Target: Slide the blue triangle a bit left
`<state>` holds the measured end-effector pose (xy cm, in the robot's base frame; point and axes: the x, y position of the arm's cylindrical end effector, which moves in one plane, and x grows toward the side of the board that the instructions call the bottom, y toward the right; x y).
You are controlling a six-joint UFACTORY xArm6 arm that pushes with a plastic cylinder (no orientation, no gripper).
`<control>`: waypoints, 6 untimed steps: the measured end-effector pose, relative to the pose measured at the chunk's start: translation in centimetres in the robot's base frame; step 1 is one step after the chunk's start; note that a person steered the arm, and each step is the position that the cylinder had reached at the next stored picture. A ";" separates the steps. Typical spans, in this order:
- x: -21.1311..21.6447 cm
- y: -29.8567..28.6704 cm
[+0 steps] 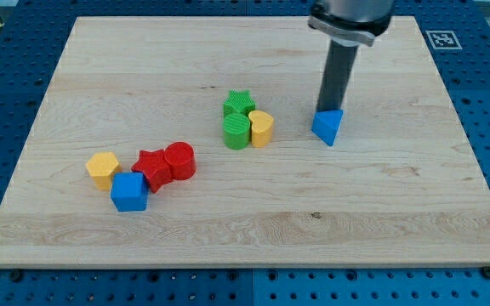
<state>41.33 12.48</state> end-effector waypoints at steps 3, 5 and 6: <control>1.6 10.4; 4.5 9.6; 3.1 5.9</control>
